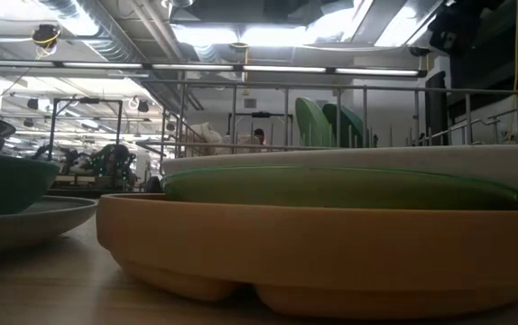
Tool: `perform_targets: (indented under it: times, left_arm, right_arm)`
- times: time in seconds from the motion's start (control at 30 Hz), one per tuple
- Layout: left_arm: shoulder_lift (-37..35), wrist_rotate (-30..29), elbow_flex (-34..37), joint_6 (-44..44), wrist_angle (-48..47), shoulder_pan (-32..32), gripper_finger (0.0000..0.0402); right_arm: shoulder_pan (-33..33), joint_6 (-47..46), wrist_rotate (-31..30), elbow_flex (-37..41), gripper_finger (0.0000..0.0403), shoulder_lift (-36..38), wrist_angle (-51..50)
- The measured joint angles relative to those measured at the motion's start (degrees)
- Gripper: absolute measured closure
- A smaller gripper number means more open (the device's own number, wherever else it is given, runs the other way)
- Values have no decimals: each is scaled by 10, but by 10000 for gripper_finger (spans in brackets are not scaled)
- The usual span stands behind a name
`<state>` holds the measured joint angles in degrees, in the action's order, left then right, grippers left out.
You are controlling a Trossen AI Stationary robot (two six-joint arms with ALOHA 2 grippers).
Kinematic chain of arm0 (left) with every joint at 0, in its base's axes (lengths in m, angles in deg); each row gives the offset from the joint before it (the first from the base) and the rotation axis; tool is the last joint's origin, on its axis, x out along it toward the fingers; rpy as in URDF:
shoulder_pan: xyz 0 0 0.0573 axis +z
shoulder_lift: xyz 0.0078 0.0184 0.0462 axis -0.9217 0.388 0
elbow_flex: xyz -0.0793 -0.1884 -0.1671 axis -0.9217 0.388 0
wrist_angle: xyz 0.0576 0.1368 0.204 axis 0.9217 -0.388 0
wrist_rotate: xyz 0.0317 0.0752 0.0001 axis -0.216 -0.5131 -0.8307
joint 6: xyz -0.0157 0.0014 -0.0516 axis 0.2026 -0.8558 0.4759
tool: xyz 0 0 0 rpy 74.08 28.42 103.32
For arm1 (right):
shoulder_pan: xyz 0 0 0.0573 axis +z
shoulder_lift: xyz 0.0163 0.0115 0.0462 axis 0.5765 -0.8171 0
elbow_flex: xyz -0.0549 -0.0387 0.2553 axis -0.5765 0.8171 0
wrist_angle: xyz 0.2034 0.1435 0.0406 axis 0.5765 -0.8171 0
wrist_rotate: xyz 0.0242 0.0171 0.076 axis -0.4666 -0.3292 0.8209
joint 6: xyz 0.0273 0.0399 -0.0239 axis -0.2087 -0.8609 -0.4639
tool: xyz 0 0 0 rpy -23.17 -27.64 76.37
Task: Sort dishes
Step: Put the white plate in the dishwasher rack
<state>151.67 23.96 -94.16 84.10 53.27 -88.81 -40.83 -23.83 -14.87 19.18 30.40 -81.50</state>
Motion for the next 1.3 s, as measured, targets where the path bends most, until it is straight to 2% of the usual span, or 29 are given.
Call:
perform_targets:
  times: [0.23,0.43,0.63,0.97,1.3]
  left_arm:
    - [68,0,0,49,93,-32,237]
    - [88,-4,0,140,98,-55,237]
    - [93,-43,0,182,99,-74,237]
    - [103,-100,0,156,99,-87,237]
    - [141,-117,-12,121,145,-87,237]
  right_arm:
    - [0,0,3,0,224,0,0]
    - [0,0,3,0,224,0,0]
    - [0,5,3,0,224,0,0]
    - [0,5,3,0,224,0,0]
    - [0,6,-7,0,224,0,-8]
